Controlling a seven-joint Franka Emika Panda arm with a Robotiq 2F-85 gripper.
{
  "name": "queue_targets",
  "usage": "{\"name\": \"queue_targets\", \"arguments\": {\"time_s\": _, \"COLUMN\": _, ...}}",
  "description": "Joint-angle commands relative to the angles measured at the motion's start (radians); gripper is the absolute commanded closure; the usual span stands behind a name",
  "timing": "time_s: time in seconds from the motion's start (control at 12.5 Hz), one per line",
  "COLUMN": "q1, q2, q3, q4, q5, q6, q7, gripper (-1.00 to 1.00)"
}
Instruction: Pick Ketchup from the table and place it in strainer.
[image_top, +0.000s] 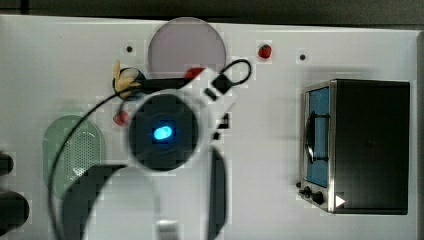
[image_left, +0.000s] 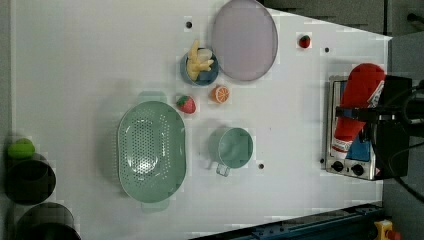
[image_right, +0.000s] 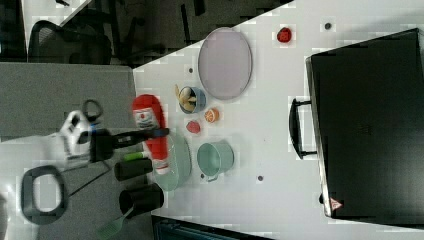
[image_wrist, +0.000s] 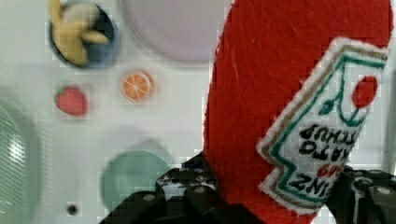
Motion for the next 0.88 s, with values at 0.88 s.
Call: {"name": "queue_targets", "arguments": {"time_s": 0.88, "q1": 0.076, "q2": 0.234, "q3": 0.462, "q4": 0.004, "q5": 0.038, "q6": 0.17, "q7": 0.649, "gripper": -0.23}}
